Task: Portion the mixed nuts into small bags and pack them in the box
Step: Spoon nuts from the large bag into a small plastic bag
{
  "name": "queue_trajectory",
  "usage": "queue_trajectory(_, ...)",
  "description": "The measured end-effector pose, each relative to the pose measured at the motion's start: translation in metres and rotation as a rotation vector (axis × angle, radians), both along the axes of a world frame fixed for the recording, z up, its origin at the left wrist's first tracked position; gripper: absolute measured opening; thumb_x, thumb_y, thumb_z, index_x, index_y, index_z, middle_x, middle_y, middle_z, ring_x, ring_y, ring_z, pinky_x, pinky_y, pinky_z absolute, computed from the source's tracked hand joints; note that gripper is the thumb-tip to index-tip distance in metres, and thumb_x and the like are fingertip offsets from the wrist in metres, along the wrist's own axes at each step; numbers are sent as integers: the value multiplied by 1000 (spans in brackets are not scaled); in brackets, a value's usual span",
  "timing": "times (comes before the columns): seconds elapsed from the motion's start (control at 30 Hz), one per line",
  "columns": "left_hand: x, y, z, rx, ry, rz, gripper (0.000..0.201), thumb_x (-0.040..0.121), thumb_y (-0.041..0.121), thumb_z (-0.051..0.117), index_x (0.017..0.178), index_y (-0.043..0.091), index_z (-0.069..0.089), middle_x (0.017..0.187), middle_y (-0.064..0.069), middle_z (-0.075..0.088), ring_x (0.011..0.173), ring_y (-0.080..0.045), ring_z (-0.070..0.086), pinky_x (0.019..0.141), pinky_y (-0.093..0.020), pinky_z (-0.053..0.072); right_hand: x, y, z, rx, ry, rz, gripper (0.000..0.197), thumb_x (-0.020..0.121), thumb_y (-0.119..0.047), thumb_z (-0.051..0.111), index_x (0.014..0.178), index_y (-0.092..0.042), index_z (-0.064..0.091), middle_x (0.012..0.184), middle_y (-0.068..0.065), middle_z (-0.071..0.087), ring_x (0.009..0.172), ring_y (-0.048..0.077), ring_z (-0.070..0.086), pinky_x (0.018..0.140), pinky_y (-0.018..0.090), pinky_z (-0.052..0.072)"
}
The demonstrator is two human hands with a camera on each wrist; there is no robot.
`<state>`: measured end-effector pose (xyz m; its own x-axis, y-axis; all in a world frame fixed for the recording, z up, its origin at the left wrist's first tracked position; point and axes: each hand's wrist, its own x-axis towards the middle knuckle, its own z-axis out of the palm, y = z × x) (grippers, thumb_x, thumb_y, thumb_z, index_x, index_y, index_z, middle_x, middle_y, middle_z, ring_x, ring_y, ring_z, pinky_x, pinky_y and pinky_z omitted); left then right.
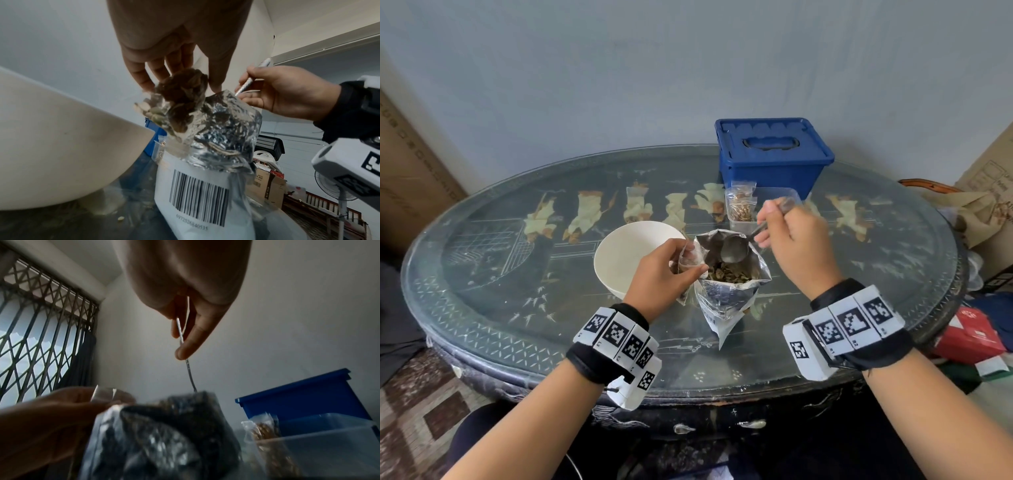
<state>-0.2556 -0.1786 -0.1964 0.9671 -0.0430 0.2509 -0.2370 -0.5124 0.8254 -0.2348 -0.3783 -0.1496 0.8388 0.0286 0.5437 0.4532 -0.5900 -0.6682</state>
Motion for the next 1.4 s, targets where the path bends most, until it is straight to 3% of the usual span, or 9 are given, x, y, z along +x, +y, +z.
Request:
queue_trajectory(0.13, -2, 0, -3, -19, 27, 21, 32, 76, 23, 75, 100, 21, 53, 90, 8, 59, 80, 1, 53, 67, 0, 38, -1, 6, -19, -110, 6, 74, 36, 97, -23, 44, 82, 2, 66, 77, 12, 67, 67, 22, 65, 69, 37, 53)
queue_trajectory(0.27, -4, -3, -7, -31, 30, 56, 33, 77, 24, 74, 104, 14, 57, 92, 5, 61, 83, -6, 53, 66, -1, 38, -2, 12, -36, -214, 22, 166, 37, 93, -28, 43, 93, -1, 69, 90, 12, 68, 74, 24, 67, 73, 28, 50)
queue_trajectory(0.47, -4, -4, -9, -29, 38, 66, 37, 78, 25, 73, 109, 12, 57, 95, 6, 61, 87, -7, 53, 68, -2, 39, -8, 21, -46, -147, 125, 147, 33, 96, -23, 45, 86, -1, 68, 83, 12, 68, 72, 21, 67, 70, 22, 47)
queue_trajectory(0.57, -3, -4, -10, -30, 48, 56, 35, 78, 26, 72, 108, 14, 57, 95, 6, 61, 88, -8, 54, 69, -2, 39, -10, 22, -45, -64, 213, 54, 29, 98, -18, 44, 86, -4, 67, 77, 9, 70, 66, 11, 65, 69, 15, 49)
queue_trajectory(0.63, -4, -5, -10, -23, 48, 49, 35, 79, 26, 72, 108, 14, 57, 95, 6, 61, 88, -8, 54, 69, -2, 39, -8, 21, -43, 20, 263, 11, 32, 99, -21, 42, 84, -5, 66, 73, 10, 70, 65, 11, 67, 69, 20, 53)
queue_trajectory(0.77, -4, -5, -11, -22, 46, 53, 37, 78, 25, 73, 109, 12, 57, 96, 6, 61, 89, -9, 54, 70, -1, 38, -7, 19, -38, 172, 319, -37, 36, 99, -22, 40, 79, -5, 63, 68, 11, 69, 60, 12, 67, 57, 15, 53)
queue_trajectory(0.9, -3, -3, -11, -25, 53, 46, 35, 78, 26, 73, 107, 15, 57, 95, 7, 61, 90, -9, 55, 70, -1, 38, -6, 13, -30, 389, 367, -85, 39, 100, -22, 37, 70, -11, 60, 65, 8, 66, 59, 15, 69, 56, 23, 56)
queue_trajectory(1.1, -1, 0, -8, -2, 49, 26, 39, 77, 26, 74, 109, 13, 58, 94, 6, 62, 89, -9, 56, 69, -1, 39, -5, 0, -20, 589, 415, -140, 40, 101, -19, 36, 69, -8, 57, 70, 6, 64, 53, 12, 67, 53, 21, 55)
queue_trajectory(1.4, 7, 0, 8, 133, 30, -19, 47, 79, 29, 72, 120, 11, 57, 105, 0, 61, 93, -9, 54, 75, -7, 36, -2, -17, -4, 673, 358, -223, 38, 101, -21, 36, 71, -8, 55, 69, 8, 63, 49, 11, 64, 48, 19, 52)
